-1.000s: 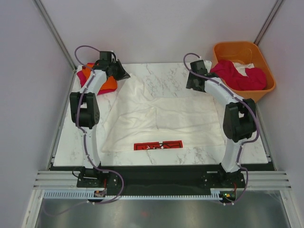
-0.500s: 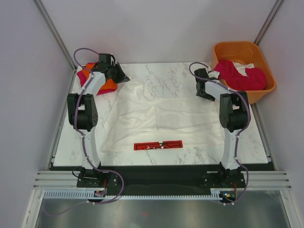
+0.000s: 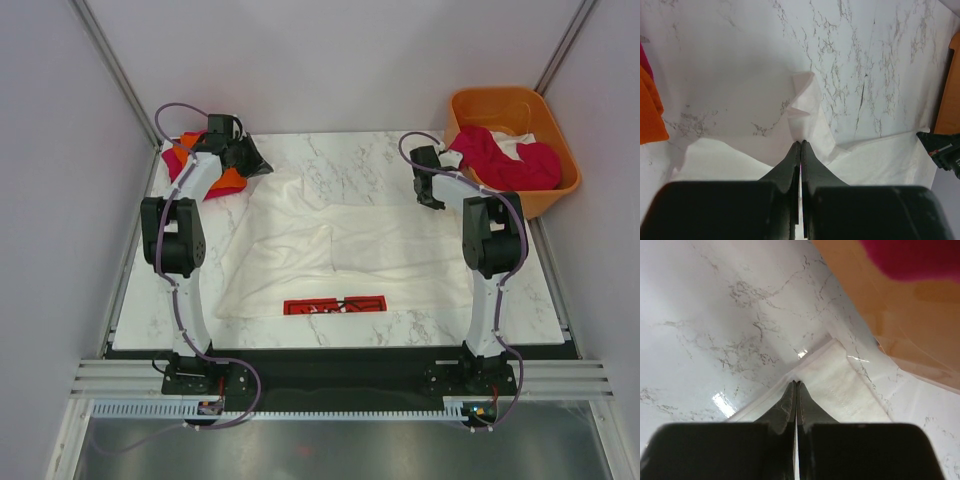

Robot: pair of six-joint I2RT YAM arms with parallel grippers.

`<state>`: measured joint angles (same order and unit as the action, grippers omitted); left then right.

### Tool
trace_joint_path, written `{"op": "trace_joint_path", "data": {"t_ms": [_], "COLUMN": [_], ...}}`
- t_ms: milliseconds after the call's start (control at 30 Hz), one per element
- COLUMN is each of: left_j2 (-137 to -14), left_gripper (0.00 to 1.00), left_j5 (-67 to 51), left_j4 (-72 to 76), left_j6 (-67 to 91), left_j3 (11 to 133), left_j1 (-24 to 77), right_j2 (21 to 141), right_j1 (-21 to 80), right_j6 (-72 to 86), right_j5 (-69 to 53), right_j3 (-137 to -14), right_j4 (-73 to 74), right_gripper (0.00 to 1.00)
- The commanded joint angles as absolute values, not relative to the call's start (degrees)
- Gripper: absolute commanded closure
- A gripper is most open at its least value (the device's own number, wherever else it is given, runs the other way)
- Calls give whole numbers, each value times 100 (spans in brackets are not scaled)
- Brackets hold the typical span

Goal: Fold and stack the t-shirts
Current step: Fold the tshirt

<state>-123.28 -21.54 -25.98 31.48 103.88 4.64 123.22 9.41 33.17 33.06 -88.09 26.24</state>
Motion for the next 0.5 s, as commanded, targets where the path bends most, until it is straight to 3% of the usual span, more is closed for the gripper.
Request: {"op": "trace_joint_path", "data": {"t_ms": [0,467], "left_j2": [-11962,-10829], "left_gripper": [98,98], "left_j5": [-2224,-2092], "left_j4": [-2435,-2540], "left_j6": [3076,2848], "left_j3": [10415,9959], "left_j1": [492,492], "right_j2": [12375,11312], "right_j1": [782,782], "right_j6": [3314,2874], "right_j5": [3024,2066], "right_j3": [-8648,-8500], "right_j4": [2786,2698], "right_gripper": [100,100]}}
